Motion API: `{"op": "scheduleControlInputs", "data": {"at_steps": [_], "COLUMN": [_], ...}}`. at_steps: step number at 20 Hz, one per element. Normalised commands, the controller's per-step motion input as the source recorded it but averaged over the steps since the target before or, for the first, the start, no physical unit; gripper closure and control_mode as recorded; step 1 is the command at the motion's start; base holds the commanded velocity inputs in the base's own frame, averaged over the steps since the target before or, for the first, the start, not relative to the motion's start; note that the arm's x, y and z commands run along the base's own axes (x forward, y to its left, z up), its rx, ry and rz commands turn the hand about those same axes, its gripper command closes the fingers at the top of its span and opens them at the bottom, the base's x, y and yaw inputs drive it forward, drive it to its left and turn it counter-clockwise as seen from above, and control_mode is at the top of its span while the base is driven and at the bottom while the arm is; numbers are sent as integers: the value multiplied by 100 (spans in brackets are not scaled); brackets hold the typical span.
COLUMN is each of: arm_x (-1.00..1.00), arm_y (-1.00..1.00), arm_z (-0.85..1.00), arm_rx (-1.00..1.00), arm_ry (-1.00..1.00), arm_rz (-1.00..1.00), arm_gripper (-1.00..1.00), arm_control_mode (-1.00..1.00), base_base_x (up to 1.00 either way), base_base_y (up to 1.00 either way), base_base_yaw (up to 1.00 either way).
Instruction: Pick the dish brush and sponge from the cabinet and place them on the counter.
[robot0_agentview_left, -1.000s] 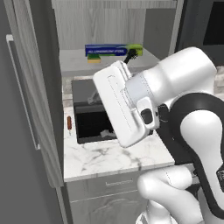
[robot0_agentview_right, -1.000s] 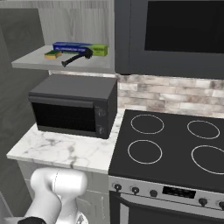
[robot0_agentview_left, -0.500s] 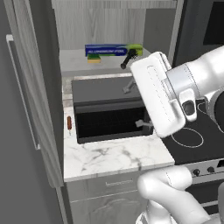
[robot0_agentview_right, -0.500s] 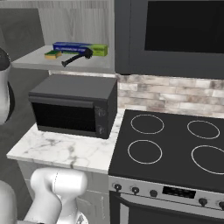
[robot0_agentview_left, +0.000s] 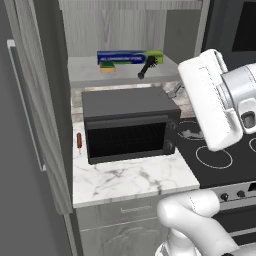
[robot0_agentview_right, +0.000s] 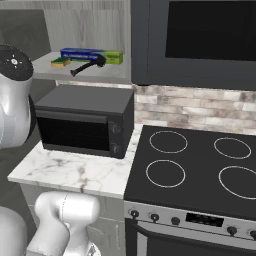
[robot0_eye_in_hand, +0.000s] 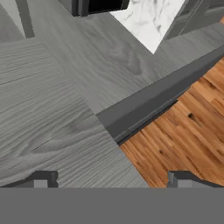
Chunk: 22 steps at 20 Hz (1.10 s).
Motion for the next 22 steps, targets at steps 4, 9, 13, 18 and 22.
{"op": "scheduleControlInputs", "data": {"at_steps": [4,9,13,18,22], "arm_x": [-12,-8,-1,-10,-13], "arm_y": [-7,-1,-8,-16,-13], "arm_z": [-2,-2,-4,-29,-47], "arm_rx": [-12,-17,-20,-28,-37], "arm_ry": [-12,-8,-8,-13,-24], "arm_rz": [12,10,4,1,7], "arm_gripper": [-100,-100,-100,-100,-100], "arm_control_mode": [-100,-100,-100,-100,-100], "base_base_x": [0,0,0,0,0], "base_base_y": [0,0,0,0,0], "base_base_yaw": [0,0,0,0,0]}}
